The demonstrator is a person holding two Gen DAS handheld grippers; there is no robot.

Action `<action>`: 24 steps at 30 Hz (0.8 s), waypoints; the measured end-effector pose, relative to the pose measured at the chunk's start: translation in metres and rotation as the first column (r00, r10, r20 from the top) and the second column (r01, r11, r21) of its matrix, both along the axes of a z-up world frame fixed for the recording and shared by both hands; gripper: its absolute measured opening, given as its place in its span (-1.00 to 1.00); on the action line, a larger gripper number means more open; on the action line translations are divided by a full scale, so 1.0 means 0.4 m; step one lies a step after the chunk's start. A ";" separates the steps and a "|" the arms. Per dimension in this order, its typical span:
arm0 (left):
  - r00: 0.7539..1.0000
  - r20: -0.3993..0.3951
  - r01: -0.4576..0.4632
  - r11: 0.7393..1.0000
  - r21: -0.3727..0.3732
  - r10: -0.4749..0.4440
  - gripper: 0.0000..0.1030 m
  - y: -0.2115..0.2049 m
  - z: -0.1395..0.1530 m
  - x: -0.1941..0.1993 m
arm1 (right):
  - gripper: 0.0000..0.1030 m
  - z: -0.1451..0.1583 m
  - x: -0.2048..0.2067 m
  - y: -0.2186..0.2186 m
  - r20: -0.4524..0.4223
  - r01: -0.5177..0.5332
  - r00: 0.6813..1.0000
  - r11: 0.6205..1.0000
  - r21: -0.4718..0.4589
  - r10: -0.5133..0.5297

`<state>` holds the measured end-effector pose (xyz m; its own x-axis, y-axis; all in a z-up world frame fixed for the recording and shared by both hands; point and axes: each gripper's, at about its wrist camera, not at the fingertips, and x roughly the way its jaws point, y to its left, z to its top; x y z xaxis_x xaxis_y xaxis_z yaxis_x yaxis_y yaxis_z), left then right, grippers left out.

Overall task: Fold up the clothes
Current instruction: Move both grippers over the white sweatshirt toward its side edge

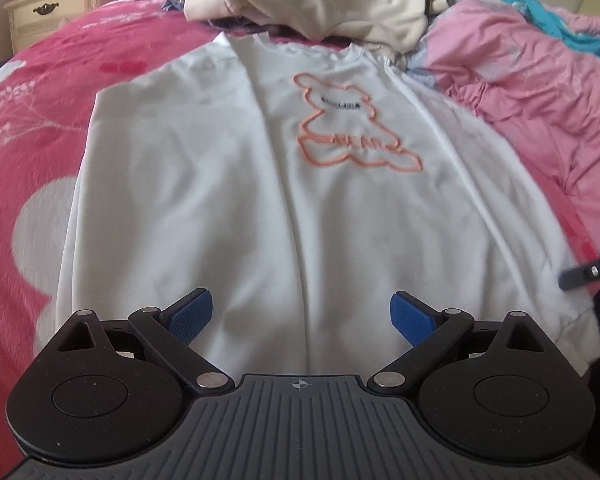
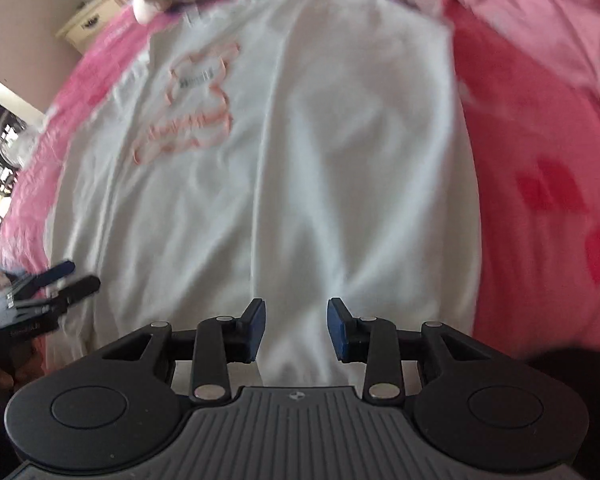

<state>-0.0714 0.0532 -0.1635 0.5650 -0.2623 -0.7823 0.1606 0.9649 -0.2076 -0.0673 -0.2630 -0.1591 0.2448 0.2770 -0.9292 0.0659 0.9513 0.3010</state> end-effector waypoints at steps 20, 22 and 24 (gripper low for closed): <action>0.998 -0.019 -0.067 0.998 -0.006 0.067 0.89 0.038 -0.011 -0.066 | -0.25 0.026 -0.096 0.147 0.085 -0.192 0.975 0.973 -0.131 0.204; 0.997 -0.013 -0.077 0.997 -0.002 0.077 0.89 0.052 0.002 -0.086 | -0.25 0.056 -0.092 0.164 0.130 -0.216 0.963 0.965 -0.151 0.236; 0.996 -0.005 -0.090 0.996 -0.001 0.090 0.89 0.070 0.015 -0.111 | -0.25 0.069 -0.084 0.185 0.164 -0.235 0.953 0.963 -0.133 0.255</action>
<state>-0.1156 0.0810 -0.1576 0.5822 -0.2117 -0.7850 0.0718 0.9751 -0.2098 -0.1009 -0.1890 -0.1315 0.3463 0.2475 -0.9049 -0.2187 0.9593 0.1787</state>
